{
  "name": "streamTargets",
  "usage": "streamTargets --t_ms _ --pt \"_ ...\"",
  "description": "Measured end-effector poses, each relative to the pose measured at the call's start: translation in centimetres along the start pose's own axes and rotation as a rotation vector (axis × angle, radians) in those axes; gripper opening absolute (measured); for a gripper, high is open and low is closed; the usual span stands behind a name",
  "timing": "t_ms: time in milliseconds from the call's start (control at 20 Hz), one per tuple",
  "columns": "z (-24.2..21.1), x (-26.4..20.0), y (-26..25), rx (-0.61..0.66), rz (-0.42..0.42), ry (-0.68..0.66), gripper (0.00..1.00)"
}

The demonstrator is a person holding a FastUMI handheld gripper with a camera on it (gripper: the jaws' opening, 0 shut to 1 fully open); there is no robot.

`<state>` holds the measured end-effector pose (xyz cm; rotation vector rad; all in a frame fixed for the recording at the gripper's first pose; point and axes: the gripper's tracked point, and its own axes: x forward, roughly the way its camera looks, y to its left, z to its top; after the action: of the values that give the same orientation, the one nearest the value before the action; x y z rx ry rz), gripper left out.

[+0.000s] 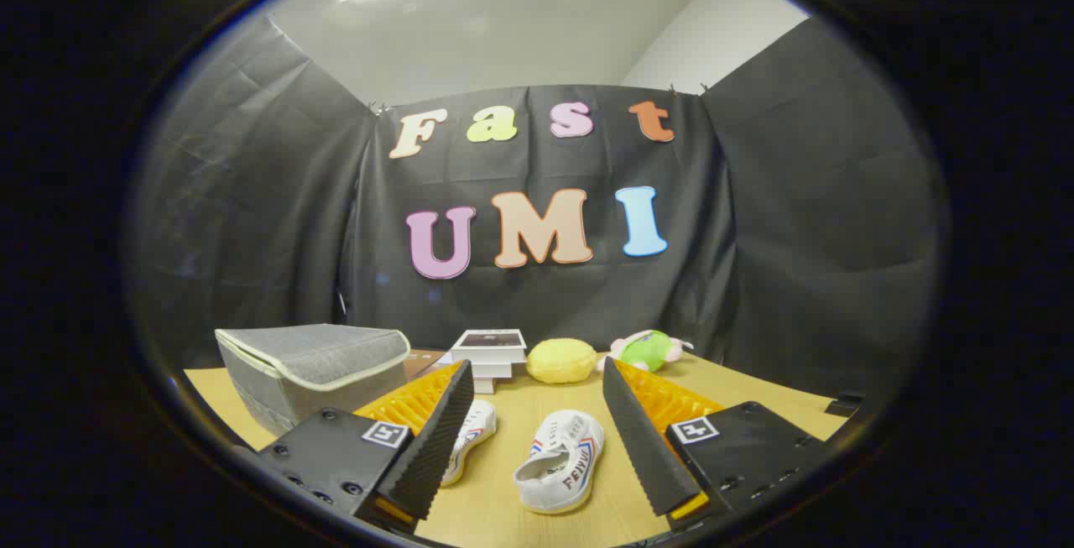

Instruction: Open the storage box then place both shoes into the box .Put the left shoe in first, then the right shoe, with the right side of both shoes facing outward in a uniform manner.

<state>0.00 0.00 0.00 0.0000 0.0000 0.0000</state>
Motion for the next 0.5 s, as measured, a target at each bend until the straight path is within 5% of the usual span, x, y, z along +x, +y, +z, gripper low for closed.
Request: streamTargets --t_ms 500 --pt "0.24 -0.25 0.45 -0.009 0.012 -0.001 0.97"
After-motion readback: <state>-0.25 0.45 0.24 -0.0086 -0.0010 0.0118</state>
